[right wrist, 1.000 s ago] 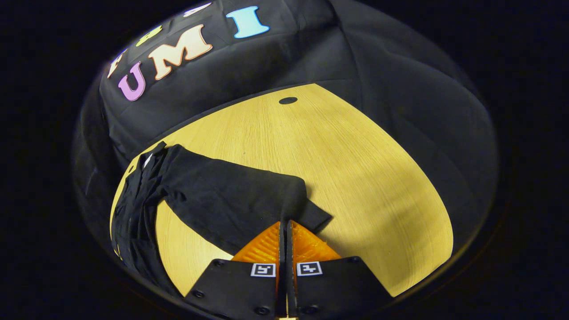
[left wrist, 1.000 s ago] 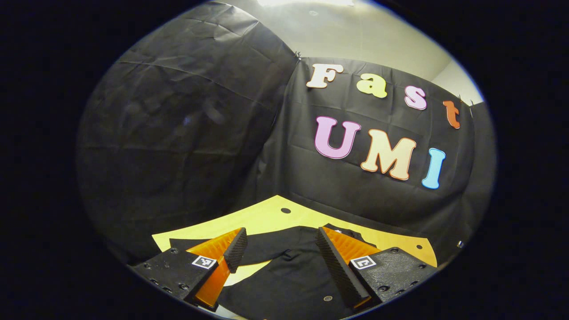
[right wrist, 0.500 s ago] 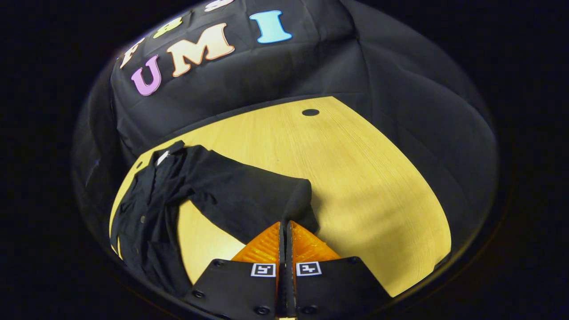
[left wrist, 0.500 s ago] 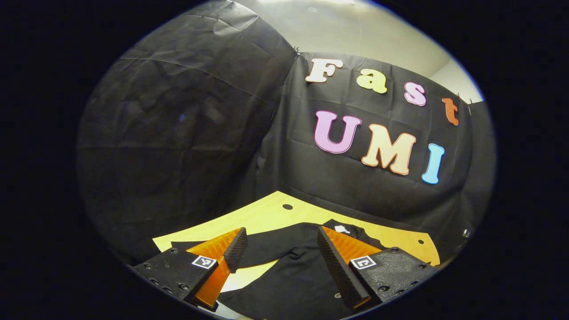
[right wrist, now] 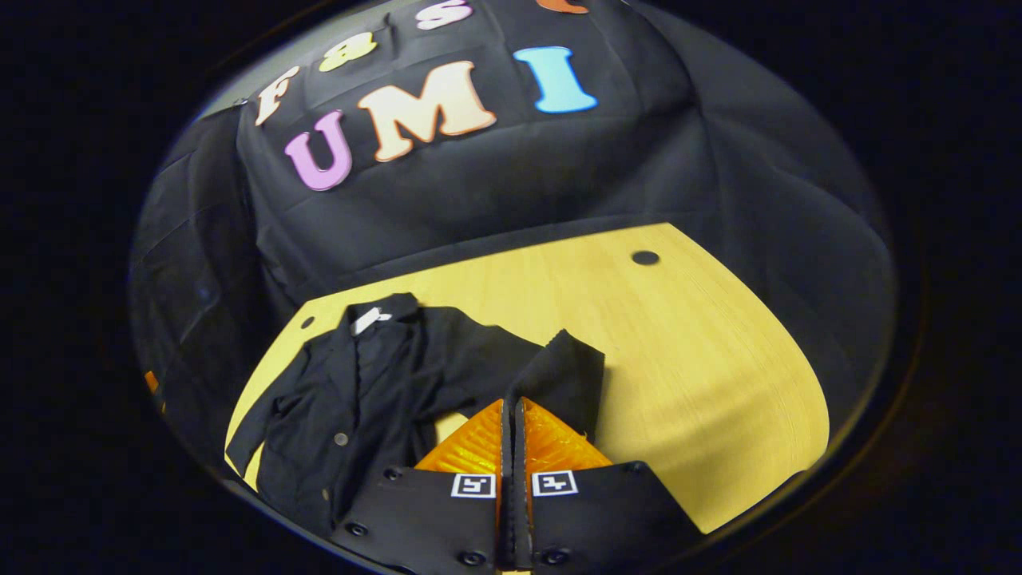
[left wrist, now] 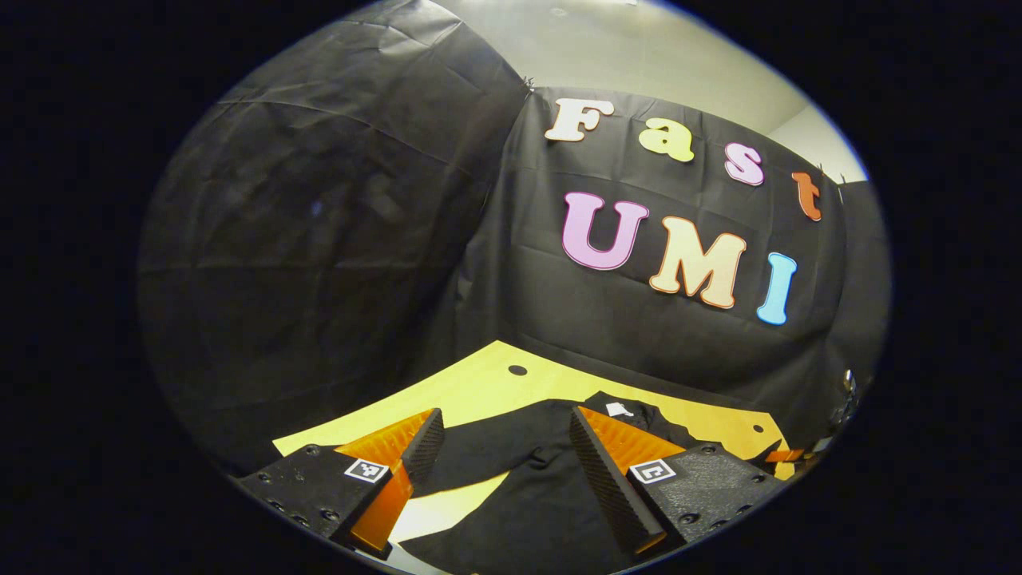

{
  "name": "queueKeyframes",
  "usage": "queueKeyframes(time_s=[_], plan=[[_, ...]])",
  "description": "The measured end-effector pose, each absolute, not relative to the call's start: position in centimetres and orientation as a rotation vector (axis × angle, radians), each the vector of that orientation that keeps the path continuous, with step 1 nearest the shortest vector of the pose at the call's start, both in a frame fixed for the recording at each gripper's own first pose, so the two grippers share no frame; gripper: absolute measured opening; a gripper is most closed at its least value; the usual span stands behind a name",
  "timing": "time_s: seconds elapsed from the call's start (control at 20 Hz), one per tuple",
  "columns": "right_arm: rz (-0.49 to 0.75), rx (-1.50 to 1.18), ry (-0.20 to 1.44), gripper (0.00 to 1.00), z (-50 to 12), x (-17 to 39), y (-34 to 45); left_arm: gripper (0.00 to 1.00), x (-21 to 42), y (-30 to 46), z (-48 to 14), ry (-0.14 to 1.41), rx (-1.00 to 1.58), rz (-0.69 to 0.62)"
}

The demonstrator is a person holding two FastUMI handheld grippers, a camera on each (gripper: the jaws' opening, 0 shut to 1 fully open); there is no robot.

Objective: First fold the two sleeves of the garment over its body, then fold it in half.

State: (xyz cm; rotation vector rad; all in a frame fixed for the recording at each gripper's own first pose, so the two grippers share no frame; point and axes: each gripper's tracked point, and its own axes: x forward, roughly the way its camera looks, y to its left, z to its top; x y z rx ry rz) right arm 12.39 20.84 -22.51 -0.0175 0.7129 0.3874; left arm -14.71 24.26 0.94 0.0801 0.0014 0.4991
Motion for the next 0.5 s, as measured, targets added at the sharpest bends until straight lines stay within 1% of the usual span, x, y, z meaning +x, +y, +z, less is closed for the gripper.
queueKeyframes(time_s=[0.1, 0.25, 0.3, 0.4, 0.5], plan=[[0.444, 0.011, 0.686, 0.02, -20.9, 12.4, 24.6, 0.93, -14.8, 24.9, 1.0, 0.008, 0.088, 0.504], [0.512, 0.051, 0.66, 0.02, -19.5, 12.3, 29.5, 0.92, -15.3, 25.9, 1.0, 0.01, 0.088, 0.514], [0.53, 0.081, 0.658, 0.02, -19.1, 12.1, 30.9, 0.95, -15.6, 26.4, 0.9, 0.016, 0.086, 0.52], [0.551, 0.118, 0.647, 0.02, -18.5, 11.8, 33.0, 0.92, -16.2, 27.4, 1.0, 0.023, 0.089, 0.535], [0.56, 0.13, 0.63, 0.02, -18.0, 11.5, 34.0, 0.92, -16.7, 28.3, 1.1, 0.028, 0.089, 0.555]])
